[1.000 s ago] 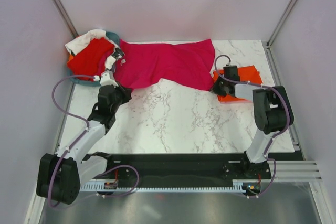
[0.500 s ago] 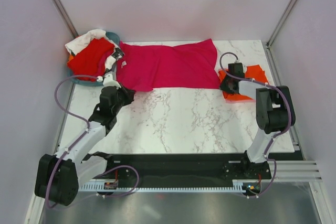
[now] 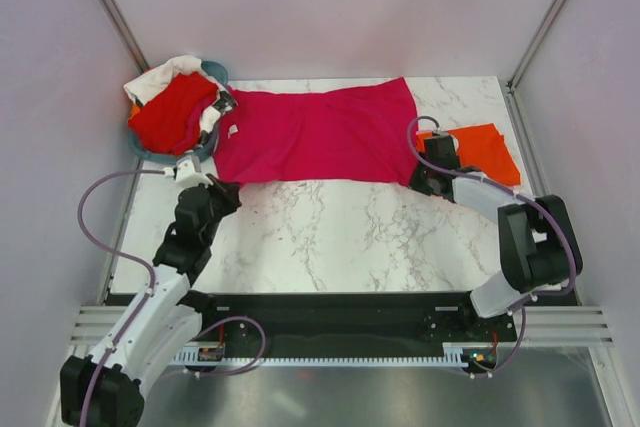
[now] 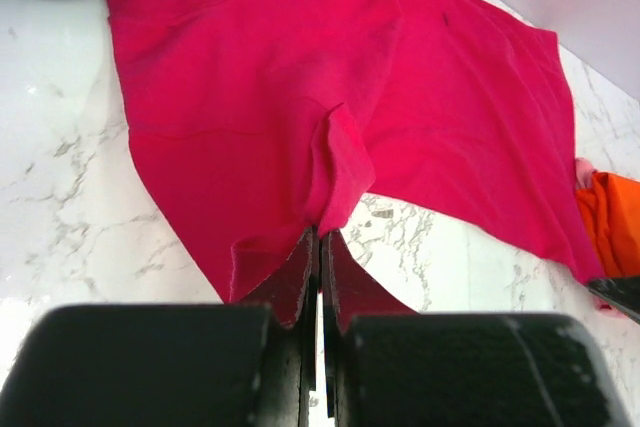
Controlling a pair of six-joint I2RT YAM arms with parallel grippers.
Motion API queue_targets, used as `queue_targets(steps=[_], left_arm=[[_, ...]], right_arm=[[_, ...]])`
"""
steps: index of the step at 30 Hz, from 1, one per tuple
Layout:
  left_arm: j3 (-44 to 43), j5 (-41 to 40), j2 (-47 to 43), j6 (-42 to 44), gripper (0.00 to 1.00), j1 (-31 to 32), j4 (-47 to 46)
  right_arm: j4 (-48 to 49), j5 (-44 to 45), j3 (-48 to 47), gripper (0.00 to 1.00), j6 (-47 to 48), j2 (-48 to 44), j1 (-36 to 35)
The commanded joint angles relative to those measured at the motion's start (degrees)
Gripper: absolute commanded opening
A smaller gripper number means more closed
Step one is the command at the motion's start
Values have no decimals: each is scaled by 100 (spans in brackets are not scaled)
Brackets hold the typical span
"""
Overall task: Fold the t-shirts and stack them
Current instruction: Flatten the tshirt out
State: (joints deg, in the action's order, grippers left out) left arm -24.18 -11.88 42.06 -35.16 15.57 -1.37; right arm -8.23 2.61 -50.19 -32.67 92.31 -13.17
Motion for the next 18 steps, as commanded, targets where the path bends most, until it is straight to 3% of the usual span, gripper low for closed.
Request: queue_targets(steps=[1,18], left_arm=[[194,-473,-400,-202,2,16,373],[1030,-825,-2114,-378,2,16,1376]], right_arm=[[-108,-50,430,0,67,-582,51],[-794,494,1363,0,94,-1716,596]])
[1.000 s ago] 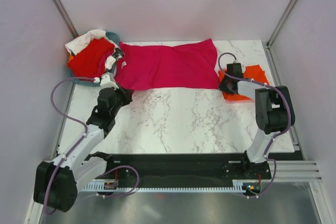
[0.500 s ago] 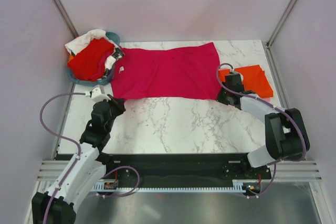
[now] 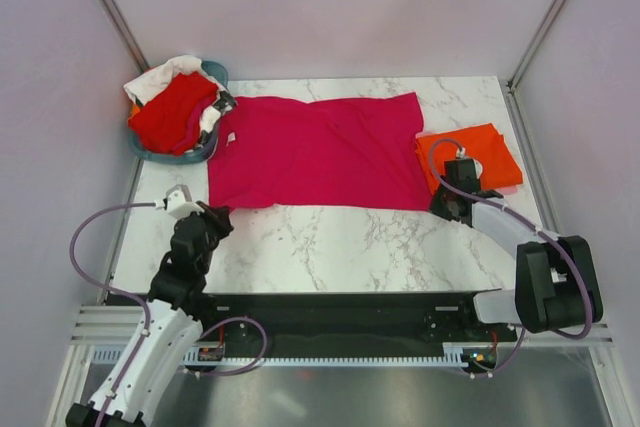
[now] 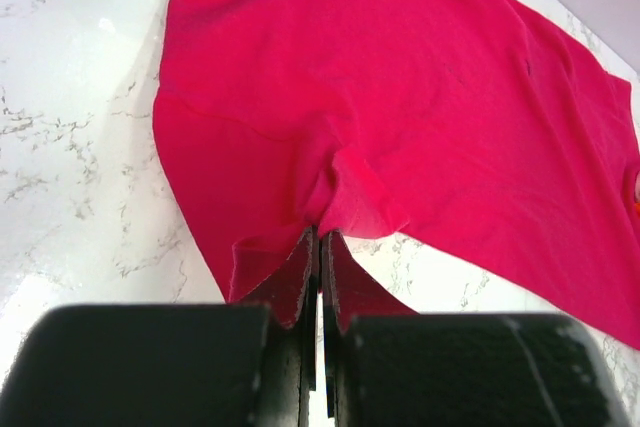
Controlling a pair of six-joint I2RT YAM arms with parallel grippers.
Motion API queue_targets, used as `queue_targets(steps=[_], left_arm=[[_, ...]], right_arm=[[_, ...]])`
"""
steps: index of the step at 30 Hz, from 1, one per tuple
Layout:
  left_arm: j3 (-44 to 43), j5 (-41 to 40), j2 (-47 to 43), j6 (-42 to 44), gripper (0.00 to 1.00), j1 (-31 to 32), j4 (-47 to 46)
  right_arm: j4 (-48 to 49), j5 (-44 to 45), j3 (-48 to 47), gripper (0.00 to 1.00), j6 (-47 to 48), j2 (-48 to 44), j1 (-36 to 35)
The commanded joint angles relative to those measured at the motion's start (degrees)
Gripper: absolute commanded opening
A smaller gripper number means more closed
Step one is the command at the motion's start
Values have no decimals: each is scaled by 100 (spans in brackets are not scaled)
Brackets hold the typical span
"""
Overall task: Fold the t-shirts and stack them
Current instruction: Flatten the tshirt out
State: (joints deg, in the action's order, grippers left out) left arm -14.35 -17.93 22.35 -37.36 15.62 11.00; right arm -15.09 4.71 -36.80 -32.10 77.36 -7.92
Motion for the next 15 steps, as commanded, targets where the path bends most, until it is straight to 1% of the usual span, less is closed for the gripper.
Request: queue_targets(steps=[1,7,10,11,15], left_arm=[[55,-193,-221,-148,2,12,182],[56,114,-336,-34,2,12,288],[-94,421,-503,-7,2,20,692],[-112,527,-704,-8,2,12,779],[28,467,-1293,-227,2,12,842]], right_arm=[[-125,415,32,0,-7,-256,89],[-152,356,41,0,54,-309,133],[-56,13,137,0,133,-353,124],[-3,-214,172,0,177,-371,46],[24,-304,199,0,160,-301,-306]])
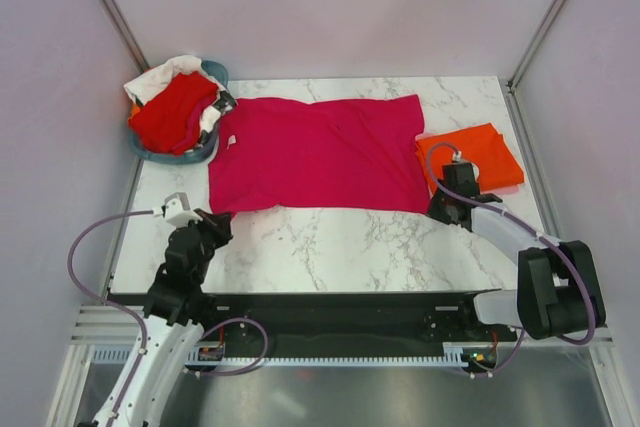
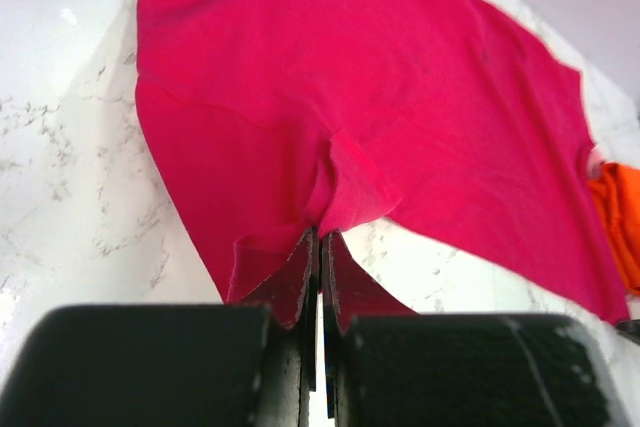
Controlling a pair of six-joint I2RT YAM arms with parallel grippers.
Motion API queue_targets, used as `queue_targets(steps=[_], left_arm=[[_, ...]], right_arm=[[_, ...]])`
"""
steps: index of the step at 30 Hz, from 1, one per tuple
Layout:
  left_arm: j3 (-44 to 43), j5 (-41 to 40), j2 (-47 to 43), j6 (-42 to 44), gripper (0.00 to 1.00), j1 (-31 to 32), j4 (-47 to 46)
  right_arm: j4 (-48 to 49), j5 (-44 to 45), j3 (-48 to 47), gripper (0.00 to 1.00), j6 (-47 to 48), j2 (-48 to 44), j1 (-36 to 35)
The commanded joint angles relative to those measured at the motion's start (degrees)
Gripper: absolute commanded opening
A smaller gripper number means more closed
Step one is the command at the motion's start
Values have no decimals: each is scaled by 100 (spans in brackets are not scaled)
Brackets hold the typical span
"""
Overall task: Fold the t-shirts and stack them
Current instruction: Flatten the tshirt out
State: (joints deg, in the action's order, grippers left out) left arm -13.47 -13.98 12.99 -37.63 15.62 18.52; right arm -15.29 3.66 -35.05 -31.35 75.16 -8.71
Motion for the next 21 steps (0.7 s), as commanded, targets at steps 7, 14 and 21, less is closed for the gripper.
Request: queue_targets(steps=[7,14,21], left_arm=[[-358,-8,-816,-166,2,20,564],[-445,-26,-1158,-403,2,12,890],[-253,-9,-1476,-676,2,20,566]], right_arm=[[-202,-24,-2,0,-64,-299,-430],[-414,407,191,0,-196,-845,-342],[7,214,-738,0,-64,525,-333]])
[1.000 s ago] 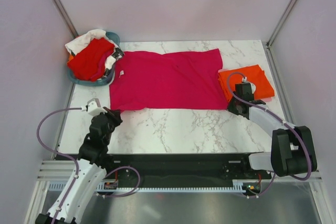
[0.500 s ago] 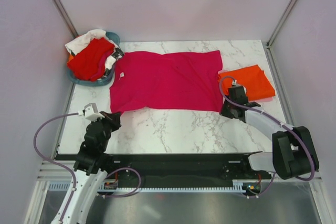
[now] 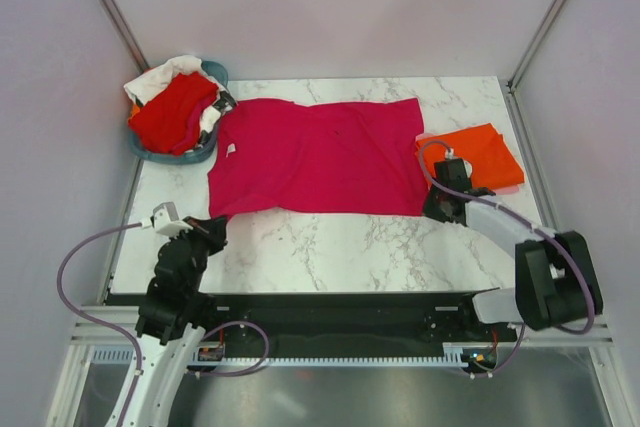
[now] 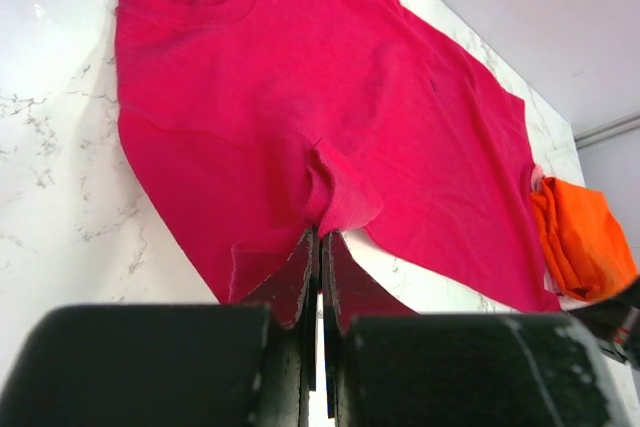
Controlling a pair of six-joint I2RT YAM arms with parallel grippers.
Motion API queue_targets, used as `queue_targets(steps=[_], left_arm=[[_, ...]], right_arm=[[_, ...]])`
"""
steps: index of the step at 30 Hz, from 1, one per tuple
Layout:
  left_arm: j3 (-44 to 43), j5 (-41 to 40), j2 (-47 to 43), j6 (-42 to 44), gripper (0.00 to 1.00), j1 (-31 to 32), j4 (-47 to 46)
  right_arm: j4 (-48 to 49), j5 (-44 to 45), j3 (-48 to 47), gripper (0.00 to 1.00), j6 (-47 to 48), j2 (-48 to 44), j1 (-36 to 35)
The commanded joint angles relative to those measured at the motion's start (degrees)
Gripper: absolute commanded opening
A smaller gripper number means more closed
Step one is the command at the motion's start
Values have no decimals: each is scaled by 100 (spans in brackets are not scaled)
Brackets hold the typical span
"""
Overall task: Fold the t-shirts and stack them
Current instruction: Flatten the tshirt out
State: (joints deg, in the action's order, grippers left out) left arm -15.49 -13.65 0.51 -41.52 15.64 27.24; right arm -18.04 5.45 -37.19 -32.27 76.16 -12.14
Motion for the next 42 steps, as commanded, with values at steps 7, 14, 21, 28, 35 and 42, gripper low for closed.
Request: queue_targets(steps=[7,14,21,28,35,42], left_arm=[[28,521,835,-269,2,9,-1054],[134,750,1855,-199,2,9,-2170],[195,1083,2882,-225,2,27,-2950],[195,1224,3323,-243,2,36,-3366],[186,1339,3297,-67,2,36,-3419],[222,718,3008,144,2,27,-3096]], right_arm=[[328,535,-1509,0,-51,1585,19],[222,782,-2600,0,-165,2755,195],[231,790,-3030,0,-218,3300,616],[187,817,-3145,0,-157,3309,906],[126,730,-3119,0,-139,3177,1135],[178,492,-3075,0,1,3124,882]])
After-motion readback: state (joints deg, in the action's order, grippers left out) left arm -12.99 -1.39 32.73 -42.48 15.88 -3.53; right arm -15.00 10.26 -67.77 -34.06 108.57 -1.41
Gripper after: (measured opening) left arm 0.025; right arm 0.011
